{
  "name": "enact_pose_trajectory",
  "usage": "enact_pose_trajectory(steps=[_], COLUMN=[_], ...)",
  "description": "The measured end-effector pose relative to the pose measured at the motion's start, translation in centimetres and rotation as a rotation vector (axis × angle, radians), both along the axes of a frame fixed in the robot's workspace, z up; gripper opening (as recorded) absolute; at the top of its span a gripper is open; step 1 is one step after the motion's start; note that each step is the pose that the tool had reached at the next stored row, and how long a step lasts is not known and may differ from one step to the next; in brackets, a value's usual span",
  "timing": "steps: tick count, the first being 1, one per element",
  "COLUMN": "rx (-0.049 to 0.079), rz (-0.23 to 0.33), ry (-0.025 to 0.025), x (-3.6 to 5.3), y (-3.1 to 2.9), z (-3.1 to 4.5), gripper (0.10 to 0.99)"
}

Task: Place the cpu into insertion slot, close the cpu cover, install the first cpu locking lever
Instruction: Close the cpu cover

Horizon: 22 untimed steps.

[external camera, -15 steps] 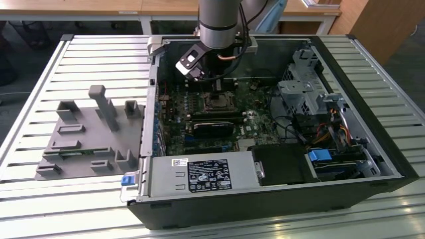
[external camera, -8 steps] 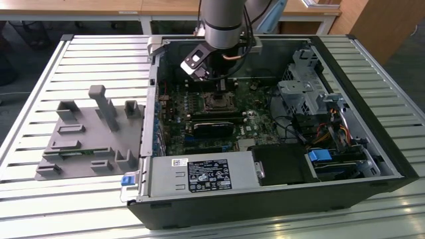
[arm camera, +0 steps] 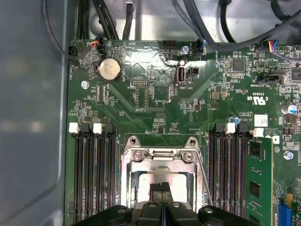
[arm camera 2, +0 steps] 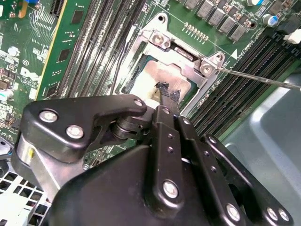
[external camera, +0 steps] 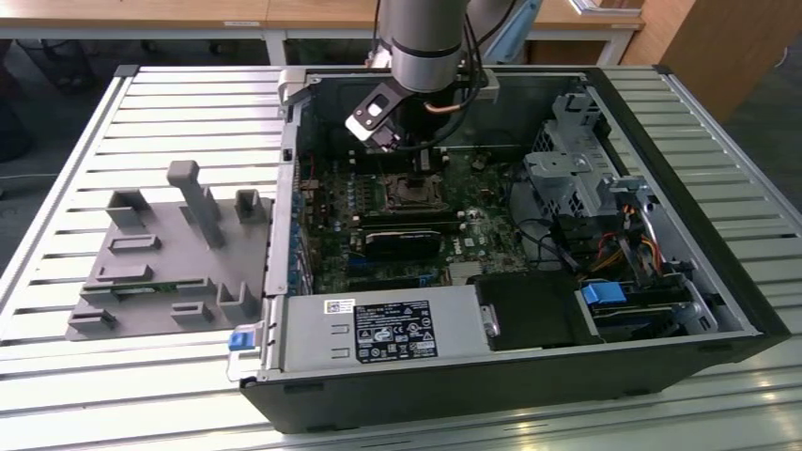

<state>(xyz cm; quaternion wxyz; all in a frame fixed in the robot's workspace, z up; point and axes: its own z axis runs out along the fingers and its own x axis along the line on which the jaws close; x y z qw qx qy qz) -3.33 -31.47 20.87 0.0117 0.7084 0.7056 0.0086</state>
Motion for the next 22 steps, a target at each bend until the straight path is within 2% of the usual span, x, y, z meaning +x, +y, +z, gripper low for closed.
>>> enact_pose_trajectory(steps=[15, 22], rx=[0.0, 0.0], rz=[0.0, 0.0], ry=[0.0001, 0.0001], x=[0.04, 0.04], y=[0.0, 0.0], z=[0.56, 1.76], gripper=[0.106, 0.106])
